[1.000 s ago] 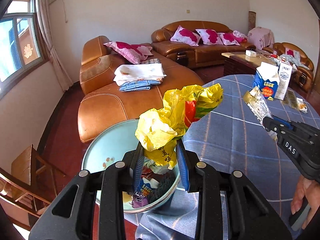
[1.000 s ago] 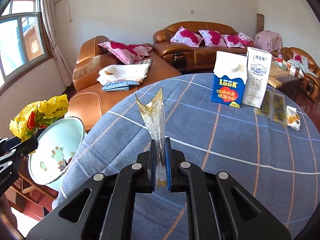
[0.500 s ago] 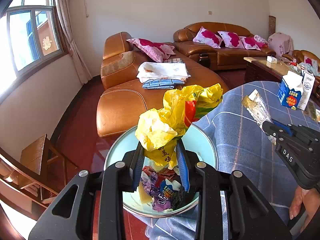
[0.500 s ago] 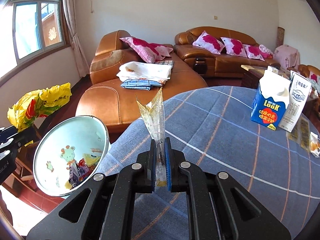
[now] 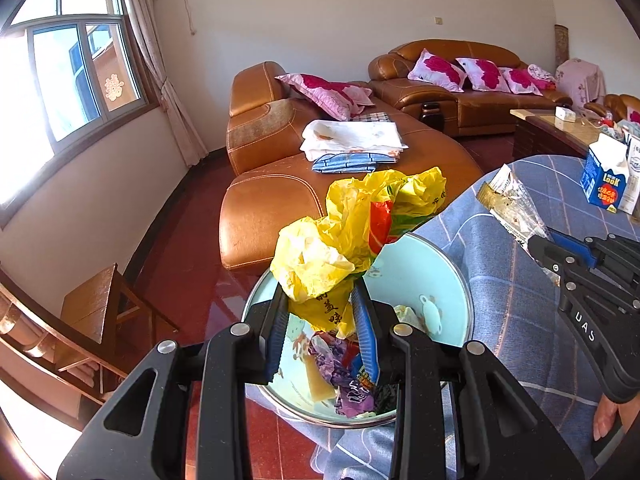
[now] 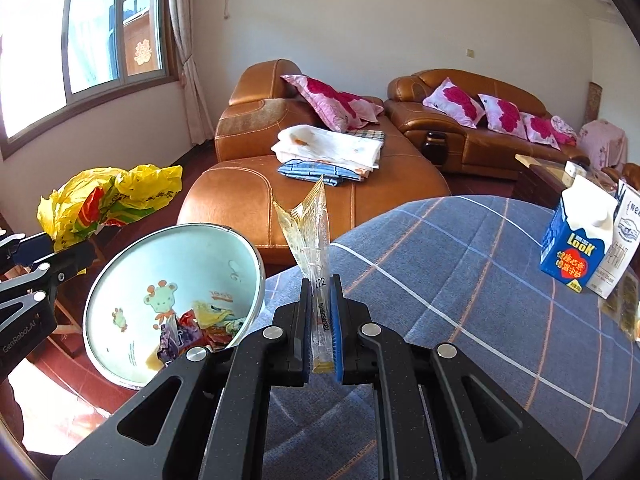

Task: Collect trash
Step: 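Carry the yellow bag and clear wrapper over the wastebasket, then open both grippers to drop the yellow bag and clear wrapper into the wastebasket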

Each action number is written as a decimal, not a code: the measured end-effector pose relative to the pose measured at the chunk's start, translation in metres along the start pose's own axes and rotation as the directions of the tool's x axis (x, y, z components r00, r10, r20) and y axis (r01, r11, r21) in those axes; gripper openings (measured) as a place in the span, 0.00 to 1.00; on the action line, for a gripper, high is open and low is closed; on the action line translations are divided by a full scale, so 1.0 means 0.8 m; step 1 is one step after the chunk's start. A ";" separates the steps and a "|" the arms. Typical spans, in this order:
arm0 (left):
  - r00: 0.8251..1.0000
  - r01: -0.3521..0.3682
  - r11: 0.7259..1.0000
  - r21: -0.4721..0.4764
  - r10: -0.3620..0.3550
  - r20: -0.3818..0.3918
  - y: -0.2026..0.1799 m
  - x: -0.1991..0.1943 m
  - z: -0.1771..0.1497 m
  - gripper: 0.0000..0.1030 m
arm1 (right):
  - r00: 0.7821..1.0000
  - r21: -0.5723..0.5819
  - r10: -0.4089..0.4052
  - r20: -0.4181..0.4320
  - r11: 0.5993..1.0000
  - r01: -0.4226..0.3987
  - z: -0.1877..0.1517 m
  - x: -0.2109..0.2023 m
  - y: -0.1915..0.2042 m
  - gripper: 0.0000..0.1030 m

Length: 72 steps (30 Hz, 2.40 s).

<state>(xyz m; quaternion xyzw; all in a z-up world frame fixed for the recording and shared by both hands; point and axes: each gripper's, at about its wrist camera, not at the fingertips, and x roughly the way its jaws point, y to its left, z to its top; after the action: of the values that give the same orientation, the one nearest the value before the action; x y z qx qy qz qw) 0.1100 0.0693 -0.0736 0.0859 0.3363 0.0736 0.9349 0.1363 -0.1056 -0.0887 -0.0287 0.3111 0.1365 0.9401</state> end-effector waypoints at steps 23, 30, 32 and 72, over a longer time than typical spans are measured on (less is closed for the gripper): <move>0.997 -0.074 0.996 -0.049 0.074 0.006 0.016 -0.002 -0.004 0.30 | 0.998 -0.072 0.054 -0.012 0.996 -0.055 0.002 0.004 0.024 0.11; 0.996 -0.091 0.995 -0.045 0.091 0.002 0.016 0.001 -0.005 0.30 | 0.998 -0.077 0.065 -0.014 0.995 -0.066 0.005 0.007 0.027 0.12; 0.995 -0.096 0.994 -0.044 0.096 -0.002 0.016 0.003 -0.005 0.30 | 0.997 -0.082 0.070 -0.015 0.994 -0.071 0.006 0.008 0.030 0.12; 0.993 -0.118 0.990 -0.080 0.116 -0.030 0.031 0.012 -0.012 0.35 | 0.987 -0.220 0.157 -0.025 0.962 -0.159 0.009 0.021 0.083 0.19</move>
<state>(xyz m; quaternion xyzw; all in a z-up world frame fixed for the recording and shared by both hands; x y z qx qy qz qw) 0.1092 0.0964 -0.0818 0.0661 0.3390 0.1430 0.9275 0.1348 -0.0373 -0.0908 -0.1091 0.2987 0.2446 0.9160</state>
